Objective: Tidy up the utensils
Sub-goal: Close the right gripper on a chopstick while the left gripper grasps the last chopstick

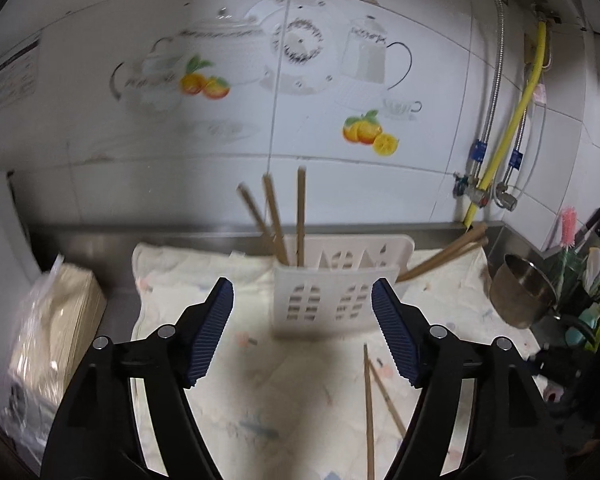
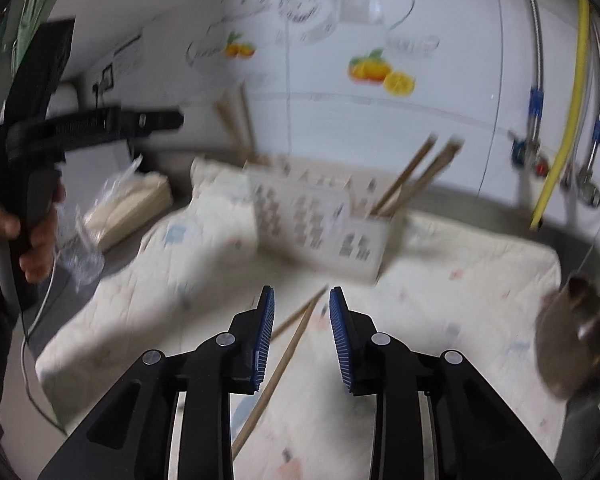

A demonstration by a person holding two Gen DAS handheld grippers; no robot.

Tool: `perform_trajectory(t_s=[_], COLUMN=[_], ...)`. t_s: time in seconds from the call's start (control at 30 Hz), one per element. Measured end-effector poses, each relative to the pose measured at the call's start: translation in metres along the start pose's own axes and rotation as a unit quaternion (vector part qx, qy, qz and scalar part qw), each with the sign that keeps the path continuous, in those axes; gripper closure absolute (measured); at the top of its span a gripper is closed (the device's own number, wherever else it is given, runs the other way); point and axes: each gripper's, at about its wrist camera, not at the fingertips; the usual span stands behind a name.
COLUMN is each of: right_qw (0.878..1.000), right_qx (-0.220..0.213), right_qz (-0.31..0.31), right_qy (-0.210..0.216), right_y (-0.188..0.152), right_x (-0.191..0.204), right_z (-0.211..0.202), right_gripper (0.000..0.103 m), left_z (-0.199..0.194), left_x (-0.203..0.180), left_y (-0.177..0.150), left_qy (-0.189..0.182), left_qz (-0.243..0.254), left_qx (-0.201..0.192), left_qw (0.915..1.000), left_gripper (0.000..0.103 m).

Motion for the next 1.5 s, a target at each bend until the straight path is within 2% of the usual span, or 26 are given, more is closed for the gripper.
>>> perform_trajectory(t_s=[0.17,0.3,0.5,0.57,0.83,1.2,1.5], right_qw=[0.999,0.997,0.993,0.992,0.988,0.989,0.993], right_qx=[0.035,0.064,0.092,0.1,0.106,0.104,0.067], right_qz=[0.016,0.039,0.068,0.072,0.104,0.107,0.096], right_qy=[0.017,0.03,0.037,0.029,0.033,0.013,0.002], right_y=[-0.044,-0.075,-0.102,-0.109,-0.115,-0.117,-0.108], right_x=[0.021,0.033,0.042,0.043,0.039,0.041,0.034], right_z=[0.011,0.022,0.034,0.037,0.047,0.052,0.025], right_gripper=[0.075,0.075,0.077,0.083,0.087,0.093,0.096], left_z=[-0.007,-0.008,-0.013,-0.014,-0.013,-0.005,0.013], left_x=[0.004,0.007,0.007,0.007,0.006,-0.002,-0.02], left_y=[-0.028,-0.046,-0.068,-0.074,-0.087,-0.106,-0.141], left_qy=[0.018,0.018,0.028,0.025,0.018,0.006,-0.031], left_qz=[-0.003,-0.014,-0.015,-0.018,-0.024,-0.015,-0.002], left_qx=[0.007,0.017,0.022,0.025,0.036,0.06,0.108], left_qw=[0.9998,0.9996,0.9992,0.9992,0.9989,0.9981,0.9937], left_gripper=[0.031,0.03,0.029,0.029,0.029,0.029,0.029])
Point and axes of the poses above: each gripper's, at about its wrist camera, not at the fingertips, and z roughly the way its jaws point, x to its left, y to its top, and after that the axes turned 3 degrees about x, right-handed
